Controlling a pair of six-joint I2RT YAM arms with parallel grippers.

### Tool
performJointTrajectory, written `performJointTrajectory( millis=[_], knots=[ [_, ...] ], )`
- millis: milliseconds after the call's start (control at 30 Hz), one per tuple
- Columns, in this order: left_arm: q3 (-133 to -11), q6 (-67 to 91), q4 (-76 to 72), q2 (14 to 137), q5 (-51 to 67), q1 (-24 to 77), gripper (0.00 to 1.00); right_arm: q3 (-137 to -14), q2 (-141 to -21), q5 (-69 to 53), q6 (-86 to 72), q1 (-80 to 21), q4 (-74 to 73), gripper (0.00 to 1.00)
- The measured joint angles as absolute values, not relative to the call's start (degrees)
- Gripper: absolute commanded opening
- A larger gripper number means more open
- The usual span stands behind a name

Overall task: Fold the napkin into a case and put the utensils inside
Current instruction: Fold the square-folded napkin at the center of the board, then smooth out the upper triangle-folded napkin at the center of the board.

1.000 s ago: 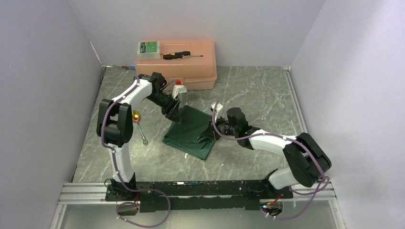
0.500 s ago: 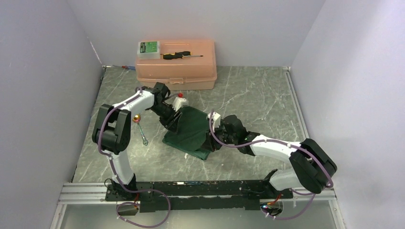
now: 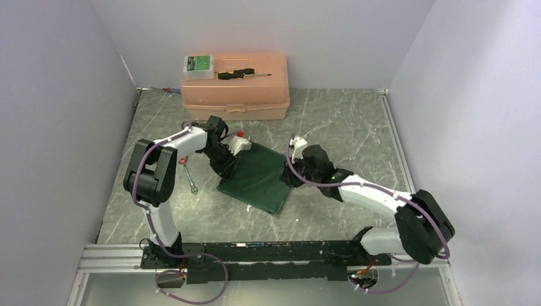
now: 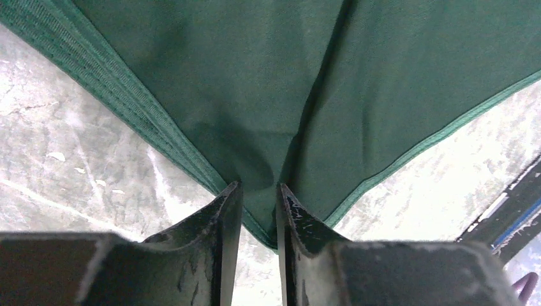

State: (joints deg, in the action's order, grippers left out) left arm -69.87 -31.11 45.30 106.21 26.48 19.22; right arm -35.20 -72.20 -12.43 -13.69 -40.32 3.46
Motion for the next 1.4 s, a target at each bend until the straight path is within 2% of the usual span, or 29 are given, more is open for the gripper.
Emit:
performJointTrajectory(
  millis=[67, 233, 333, 533, 667, 767, 1067, 1233, 1400],
  knots=[
    [-69.36, -31.31, 44.58, 106.19, 25.47, 19.22, 0.24, -36.67, -74.91, -9.34, -15.09, -37.52, 2.37, 0.27],
    [-67.24, -31.92, 42.94, 104.66, 23.83, 19.22, 0.19, -39.11, -77.76, -4.56, -18.55, -30.94, -0.56, 0.46],
    [-66.04, -31.94, 42.33, 103.28, 22.94, 19.22, 0.18, -42.02, -79.33, -1.45, -19.92, -29.17, -3.09, 0.48],
    [-65.84, -32.21, 42.24, 102.24, 22.55, 18.76, 0.21, -45.39, -83.31, -0.03, -22.17, -24.67, -6.22, 0.47],
    [-67.02, -32.53, 43.97, 101.65, 23.22, 18.11, 0.38, -45.84, -85.95, -2.00, -23.16, -23.92, -7.77, 0.48],
    [-68.34, -33.41, 45.56, 100.84, 25.78, 17.56, 0.41, -45.82, -86.67, -4.49, -24.21, -23.92, -7.73, 0.46],
    [-64.93, -33.43, 45.01, 99.00, 27.27, 17.47, 0.35, -46.17, -90.56, -8.99, -26.81, -23.38, -5.43, 0.39],
    [-61.63, -33.21, 41.80, 99.00, 25.06, 17.74, 0.23, -47.09, -92.71, -9.30, -27.07, -23.38, -5.54, 0.36],
    [-59.57, -32.36, 38.30, 98.98, 21.61, 17.85, 0.11, -48.31, -93.03, -9.15, -27.09, -23.38, -4.93, 0.27]
  ],
)
